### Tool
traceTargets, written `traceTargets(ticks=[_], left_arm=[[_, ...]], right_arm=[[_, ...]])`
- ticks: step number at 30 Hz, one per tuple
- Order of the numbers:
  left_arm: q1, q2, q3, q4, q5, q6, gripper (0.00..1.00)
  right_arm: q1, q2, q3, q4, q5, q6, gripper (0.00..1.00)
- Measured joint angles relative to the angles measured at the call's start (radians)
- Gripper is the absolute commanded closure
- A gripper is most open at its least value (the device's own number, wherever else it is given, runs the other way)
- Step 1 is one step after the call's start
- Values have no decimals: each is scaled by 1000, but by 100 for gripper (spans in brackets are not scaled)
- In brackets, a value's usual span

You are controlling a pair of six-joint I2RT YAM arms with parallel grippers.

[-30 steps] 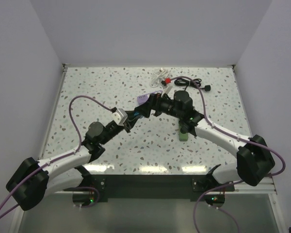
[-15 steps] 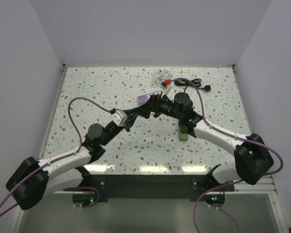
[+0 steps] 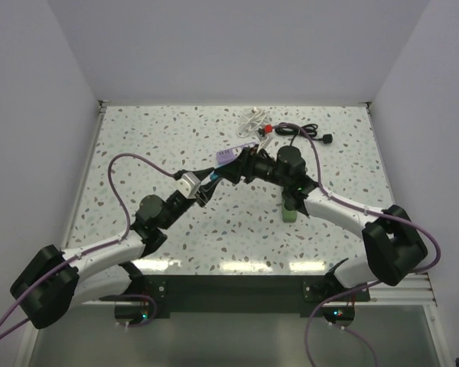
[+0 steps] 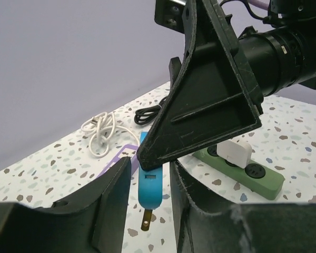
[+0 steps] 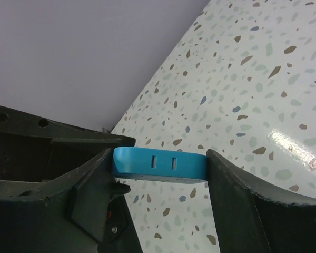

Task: Insert the plug

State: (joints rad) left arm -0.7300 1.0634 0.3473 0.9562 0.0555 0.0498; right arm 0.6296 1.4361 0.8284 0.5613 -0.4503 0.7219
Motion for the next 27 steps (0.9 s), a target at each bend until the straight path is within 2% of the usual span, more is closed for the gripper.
traceTargets(ticks=[2, 9, 15, 17, 23, 27], left_arm=[[0, 3, 0, 0, -10, -2, 47], [0, 40, 0, -6, -47, -1, 39], [13, 124, 25, -15, -80, 14, 18], [42, 174, 57, -33, -77, 10, 13], [175, 323, 206, -135, -12, -88, 5], [216, 362, 224, -180, 31, -147, 1]], right_arm=[[-23, 20, -2, 11, -10, 0, 100], [-152, 76, 6, 39, -11, -21, 100], [-178, 135, 115, 1, 73, -179, 100], [-176, 171, 172, -17, 117, -245, 100], [-174, 326, 298, -70, 261, -419, 100], [-174, 420, 350, -135, 341, -515, 100]])
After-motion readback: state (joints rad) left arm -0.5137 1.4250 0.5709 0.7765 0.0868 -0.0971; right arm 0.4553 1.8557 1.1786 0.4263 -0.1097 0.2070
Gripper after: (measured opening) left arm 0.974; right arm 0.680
